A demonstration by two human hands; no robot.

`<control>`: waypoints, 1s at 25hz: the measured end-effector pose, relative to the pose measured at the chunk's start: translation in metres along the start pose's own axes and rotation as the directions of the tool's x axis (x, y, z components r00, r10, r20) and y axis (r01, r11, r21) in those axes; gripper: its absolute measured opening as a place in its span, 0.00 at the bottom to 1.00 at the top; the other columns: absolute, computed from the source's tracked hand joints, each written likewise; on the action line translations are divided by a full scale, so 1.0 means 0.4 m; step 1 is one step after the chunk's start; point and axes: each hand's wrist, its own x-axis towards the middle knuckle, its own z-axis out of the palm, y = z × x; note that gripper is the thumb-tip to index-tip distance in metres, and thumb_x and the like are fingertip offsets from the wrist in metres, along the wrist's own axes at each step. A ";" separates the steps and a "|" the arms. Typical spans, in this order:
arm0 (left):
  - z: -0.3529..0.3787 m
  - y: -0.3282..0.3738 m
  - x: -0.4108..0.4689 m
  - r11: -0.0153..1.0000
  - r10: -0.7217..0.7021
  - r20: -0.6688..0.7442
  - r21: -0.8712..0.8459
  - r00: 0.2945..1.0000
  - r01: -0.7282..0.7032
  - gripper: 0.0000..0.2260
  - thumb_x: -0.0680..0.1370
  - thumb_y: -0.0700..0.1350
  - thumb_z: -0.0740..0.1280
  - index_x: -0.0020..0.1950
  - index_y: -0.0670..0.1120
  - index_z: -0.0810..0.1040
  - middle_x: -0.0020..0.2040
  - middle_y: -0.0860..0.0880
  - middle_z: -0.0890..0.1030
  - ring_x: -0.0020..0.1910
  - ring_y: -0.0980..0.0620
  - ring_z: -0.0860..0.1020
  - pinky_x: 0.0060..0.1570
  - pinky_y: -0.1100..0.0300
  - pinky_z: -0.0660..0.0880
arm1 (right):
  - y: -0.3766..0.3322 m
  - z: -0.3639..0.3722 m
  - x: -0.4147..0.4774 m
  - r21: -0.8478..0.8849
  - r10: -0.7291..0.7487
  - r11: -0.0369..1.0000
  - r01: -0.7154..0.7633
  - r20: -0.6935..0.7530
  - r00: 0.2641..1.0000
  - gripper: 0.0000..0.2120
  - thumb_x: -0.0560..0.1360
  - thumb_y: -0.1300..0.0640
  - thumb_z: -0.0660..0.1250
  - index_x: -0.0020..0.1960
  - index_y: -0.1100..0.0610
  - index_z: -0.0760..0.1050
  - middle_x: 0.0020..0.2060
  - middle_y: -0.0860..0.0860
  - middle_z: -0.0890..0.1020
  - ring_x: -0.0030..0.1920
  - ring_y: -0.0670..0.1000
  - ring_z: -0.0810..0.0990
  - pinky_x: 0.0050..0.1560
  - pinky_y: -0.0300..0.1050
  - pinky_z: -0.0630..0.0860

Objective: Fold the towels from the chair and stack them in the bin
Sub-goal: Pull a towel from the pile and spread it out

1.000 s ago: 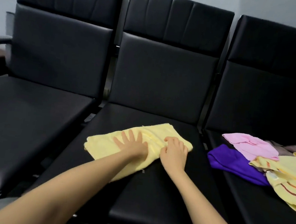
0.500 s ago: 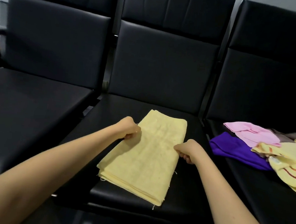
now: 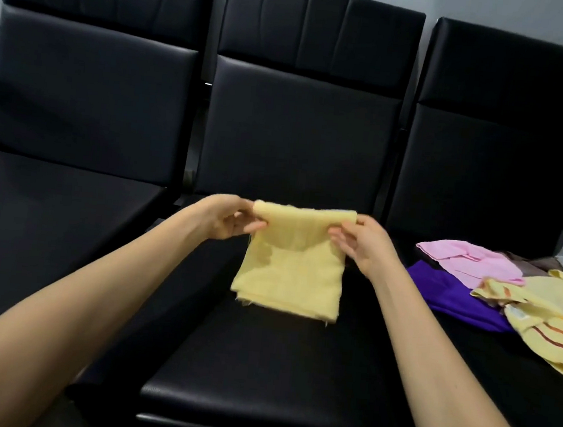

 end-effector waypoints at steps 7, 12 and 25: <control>0.000 -0.011 -0.017 0.902 0.428 0.116 -0.120 0.896 -0.415 0.10 0.77 0.32 0.63 0.38 0.43 0.72 0.36 0.48 0.80 0.39 0.55 0.80 0.43 0.66 0.79 | -0.039 0.008 -0.006 0.046 -0.315 0.949 0.312 0.070 0.947 0.12 0.76 0.74 0.59 0.45 0.58 0.71 0.40 0.53 0.79 0.42 0.45 0.79 0.49 0.38 0.79; -0.071 -0.138 -0.021 0.855 -0.161 0.045 0.505 0.986 0.116 0.04 0.73 0.33 0.68 0.40 0.39 0.74 0.42 0.42 0.76 0.42 0.50 0.78 0.41 0.62 0.79 | 0.079 -0.045 -0.041 -0.656 0.540 0.651 -0.382 0.047 0.840 0.04 0.77 0.65 0.64 0.44 0.64 0.73 0.31 0.56 0.81 0.30 0.47 0.81 0.28 0.37 0.78; 0.000 -0.158 -0.024 0.901 -0.093 -0.188 0.402 0.978 0.163 0.06 0.77 0.44 0.67 0.47 0.43 0.73 0.37 0.48 0.75 0.33 0.54 0.74 0.25 0.65 0.70 | 0.124 -0.027 0.018 -0.343 0.400 0.846 -0.409 -0.101 0.911 0.06 0.73 0.59 0.66 0.46 0.61 0.70 0.25 0.50 0.70 0.21 0.44 0.65 0.20 0.37 0.64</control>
